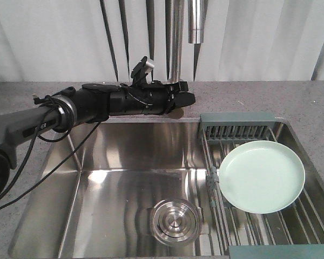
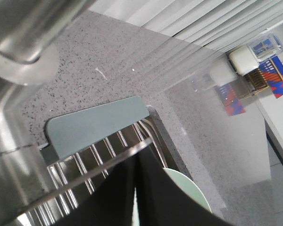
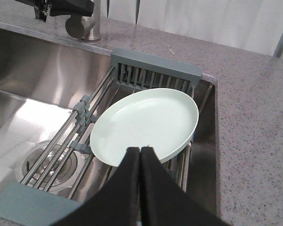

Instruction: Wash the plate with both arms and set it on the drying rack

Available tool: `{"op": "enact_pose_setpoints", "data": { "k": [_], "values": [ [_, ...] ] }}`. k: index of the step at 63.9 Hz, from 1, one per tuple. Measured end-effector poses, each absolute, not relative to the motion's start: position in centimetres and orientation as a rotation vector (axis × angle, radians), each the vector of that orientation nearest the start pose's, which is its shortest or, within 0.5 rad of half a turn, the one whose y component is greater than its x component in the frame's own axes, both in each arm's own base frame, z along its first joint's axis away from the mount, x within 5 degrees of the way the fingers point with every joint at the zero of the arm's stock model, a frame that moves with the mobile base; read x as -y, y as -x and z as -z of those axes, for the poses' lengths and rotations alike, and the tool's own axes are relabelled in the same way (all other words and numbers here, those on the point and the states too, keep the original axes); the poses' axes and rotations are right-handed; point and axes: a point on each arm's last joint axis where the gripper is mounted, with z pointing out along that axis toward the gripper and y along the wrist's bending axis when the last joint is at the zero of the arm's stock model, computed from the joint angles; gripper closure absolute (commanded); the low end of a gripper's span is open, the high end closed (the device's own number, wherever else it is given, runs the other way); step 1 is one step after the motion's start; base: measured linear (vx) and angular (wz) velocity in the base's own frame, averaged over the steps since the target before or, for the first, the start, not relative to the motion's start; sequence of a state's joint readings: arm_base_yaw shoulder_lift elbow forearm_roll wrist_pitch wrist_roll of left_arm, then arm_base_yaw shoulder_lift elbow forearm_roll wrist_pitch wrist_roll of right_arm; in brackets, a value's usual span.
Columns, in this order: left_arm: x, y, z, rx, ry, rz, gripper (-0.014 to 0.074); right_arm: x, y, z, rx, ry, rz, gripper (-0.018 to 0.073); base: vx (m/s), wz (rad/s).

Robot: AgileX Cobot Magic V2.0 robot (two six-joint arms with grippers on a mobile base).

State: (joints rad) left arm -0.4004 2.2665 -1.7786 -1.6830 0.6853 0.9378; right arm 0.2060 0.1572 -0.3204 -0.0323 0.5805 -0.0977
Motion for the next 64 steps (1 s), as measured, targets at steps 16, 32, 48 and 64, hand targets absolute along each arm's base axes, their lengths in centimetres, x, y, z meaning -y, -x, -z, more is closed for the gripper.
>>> {"op": "enact_pose_setpoints", "data": {
  "k": [16,32,48,64],
  "values": [
    [25.3,-44.5,-22.2,-2.083,-0.201,1.574,0.0602,-0.9,-5.0,-25.9,-1.878,0.301,-0.038,0.0561,0.00,0.00],
    [22.6,-42.7,-25.9,-2.251,-0.405,1.419,0.0602,-0.9,-5.0,-25.9,-1.878,0.301,-0.038,0.0561,0.00,0.00],
    [18.4,-39.5,-31.6,-2.394,-0.582,1.174,0.0602,-0.9,-5.0,-25.9,-1.878,0.301,-0.038,0.0561,0.00,0.00],
    [14.7,-34.2,-38.1,-2.460,-0.733,0.755,0.0602,-0.8,-5.0,-25.9,-1.877,0.305,-0.029,0.0561,0.00,0.00]
  ]
}}
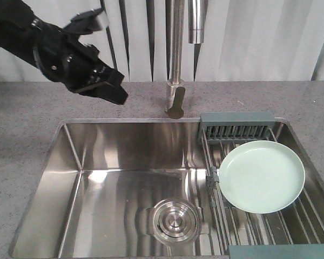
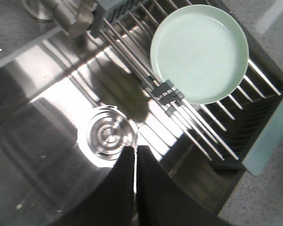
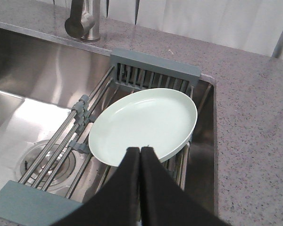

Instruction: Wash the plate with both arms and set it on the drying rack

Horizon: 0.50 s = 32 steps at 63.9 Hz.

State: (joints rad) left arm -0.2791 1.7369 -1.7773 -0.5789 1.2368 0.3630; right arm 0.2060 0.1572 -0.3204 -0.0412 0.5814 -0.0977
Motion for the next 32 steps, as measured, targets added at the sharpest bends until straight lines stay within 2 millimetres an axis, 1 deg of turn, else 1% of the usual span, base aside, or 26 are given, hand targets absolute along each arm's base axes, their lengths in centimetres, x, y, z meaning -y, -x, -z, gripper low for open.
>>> {"op": "enact_pose_setpoints", "data": {
  "k": [3,6,7,13,16,17,18,19,24,28,32],
  "values": [
    [14.0,-32.8,-39.8,-2.429,-0.732,0.699,0.0602,-0.8,-5.0,-25.9,-1.877,0.306,-0.024,0.0561,0.00,0.00],
    [13.4,-31.5,-40.6,-2.416,-0.731,0.665,0.0602,-0.8,-5.0,-25.9,-1.876,0.308,-0.021,0.0561,0.00,0.00],
    [13.1,-30.8,-41.0,-2.409,-0.731,0.650,0.0602,-0.8,-5.0,-25.9,-1.876,0.309,-0.018,0.0561,0.00,0.00],
    [12.0,-27.6,-41.9,-2.393,-0.731,0.610,0.0602,-0.7,-5.0,-25.9,-1.875,0.313,-0.007,0.0561,0.00,0.00],
    [11.3,-25.6,-42.1,-2.376,-0.723,0.599,0.0602,-0.7,-5.0,-25.9,-1.875,0.314,-0.003,0.0561,0.00,0.00],
    [11.2,-25.1,-41.7,-2.382,-0.717,0.595,0.0602,-0.7,-5.0,-25.9,-1.875,0.314,-0.003,0.0561,0.00,0.00],
    [10.9,-24.4,-41.9,-2.369,-0.712,0.590,0.0602,-0.7,-5.0,-25.9,-1.875,0.314,-0.003,0.0561,0.00,0.00],
    [10.7,-23.9,-41.4,-2.378,-0.706,0.587,0.0602,-0.7,-5.0,-25.9,-1.875,0.314,-0.003,0.0561,0.00,0.00],
    [9.8,-21.4,-40.3,-2.349,-0.667,0.558,0.0602,-0.7,-5.0,-25.9,-1.874,0.315,-0.002,0.0561,0.00,0.00],
    [9.1,-19.5,-39.0,-2.323,-0.631,0.535,0.0602,-0.7,-5.0,-25.9,-1.874,0.315,0.000,0.0561,0.00,0.00],
    [8.3,-17.6,-37.3,-2.301,-0.594,0.520,0.0602,-0.7,-5.0,-25.9,-1.874,0.315,0.000,0.0561,0.00,0.00]
  ]
}}
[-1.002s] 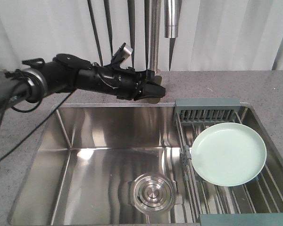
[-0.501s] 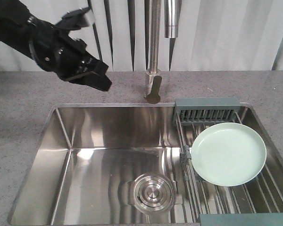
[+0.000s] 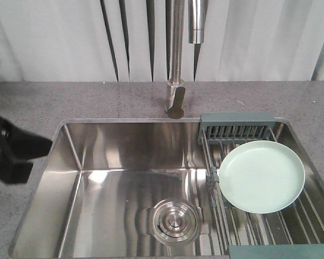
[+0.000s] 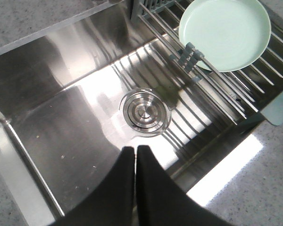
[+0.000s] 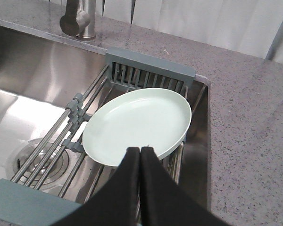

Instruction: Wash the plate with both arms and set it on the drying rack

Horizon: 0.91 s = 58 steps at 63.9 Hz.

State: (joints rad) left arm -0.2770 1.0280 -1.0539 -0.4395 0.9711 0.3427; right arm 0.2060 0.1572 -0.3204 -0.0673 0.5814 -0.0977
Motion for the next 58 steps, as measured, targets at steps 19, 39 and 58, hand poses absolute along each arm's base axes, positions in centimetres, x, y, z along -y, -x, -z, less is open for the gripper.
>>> {"op": "enact_pose_setpoints", "data": {
  "k": [19,39,58],
  "values": [
    [6.4,-12.9,-31.0,-2.240,-0.483,0.475,0.0602,-0.7,-5.0,-25.9,-1.874,0.316,0.000,0.0561,0.00,0.00],
    [6.3,-11.7,-29.4,-2.319,-0.515,0.492,0.0602,-0.7,-5.0,-25.9,-1.875,0.316,0.001,0.0561,0.00,0.00],
    [6.2,-11.7,-29.3,-2.323,-0.526,0.478,0.0602,-0.7,-5.0,-25.9,-1.874,0.316,0.001,0.0561,0.00,0.00]
  ]
}}
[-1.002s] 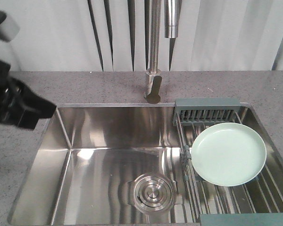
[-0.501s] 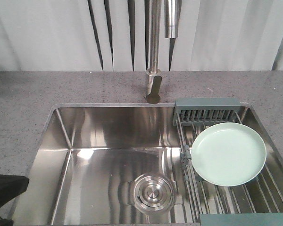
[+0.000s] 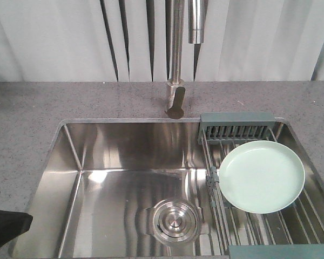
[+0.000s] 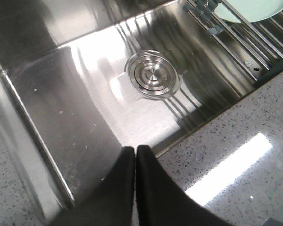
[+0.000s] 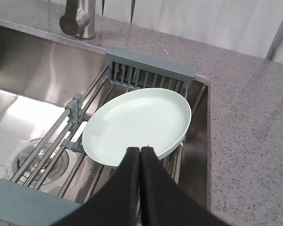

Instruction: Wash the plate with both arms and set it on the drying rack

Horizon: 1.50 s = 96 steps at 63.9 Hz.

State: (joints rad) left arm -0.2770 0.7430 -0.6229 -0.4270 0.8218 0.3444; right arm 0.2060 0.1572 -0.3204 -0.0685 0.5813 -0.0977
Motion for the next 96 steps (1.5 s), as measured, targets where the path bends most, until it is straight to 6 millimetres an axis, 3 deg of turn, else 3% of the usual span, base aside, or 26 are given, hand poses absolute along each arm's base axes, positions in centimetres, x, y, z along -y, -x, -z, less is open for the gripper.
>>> {"op": "enact_pose_setpoints", "data": {
  "k": [8,18,31,42,63,96],
  "values": [
    [5.8,-12.1,-28.8,-2.290,-0.526,0.404,0.0602,-0.7,-5.0,-25.9,-1.874,0.316,0.001,0.0561,0.00,0.00],
    [4.8,-11.9,-24.9,-2.289,-0.469,0.288,0.0602,-0.7,-5.0,-25.9,-1.874,0.316,0.002,0.0561,0.00,0.00],
    [3.1,-9.0,-19.3,-2.208,-0.295,0.236,0.0602,-0.7,-5.0,-25.9,-1.875,0.316,0.002,0.0561,0.00,0.00],
    [2.2,-7.0,-16.5,-2.075,-0.211,0.250,0.0602,-0.7,-5.0,-25.9,-1.875,0.317,0.003,0.0561,0.00,0.00],
    [1.5,-5.9,-17.8,-1.819,-0.251,0.162,0.0602,-0.7,-5.0,-25.9,-1.874,0.317,0.003,0.0561,0.00,0.00],
    [-0.5,-5.6,-19.5,-1.601,0.053,-0.056,0.0602,-0.7,-5.0,-25.9,-1.875,0.317,0.003,0.0561,0.00,0.00]
  ]
}}
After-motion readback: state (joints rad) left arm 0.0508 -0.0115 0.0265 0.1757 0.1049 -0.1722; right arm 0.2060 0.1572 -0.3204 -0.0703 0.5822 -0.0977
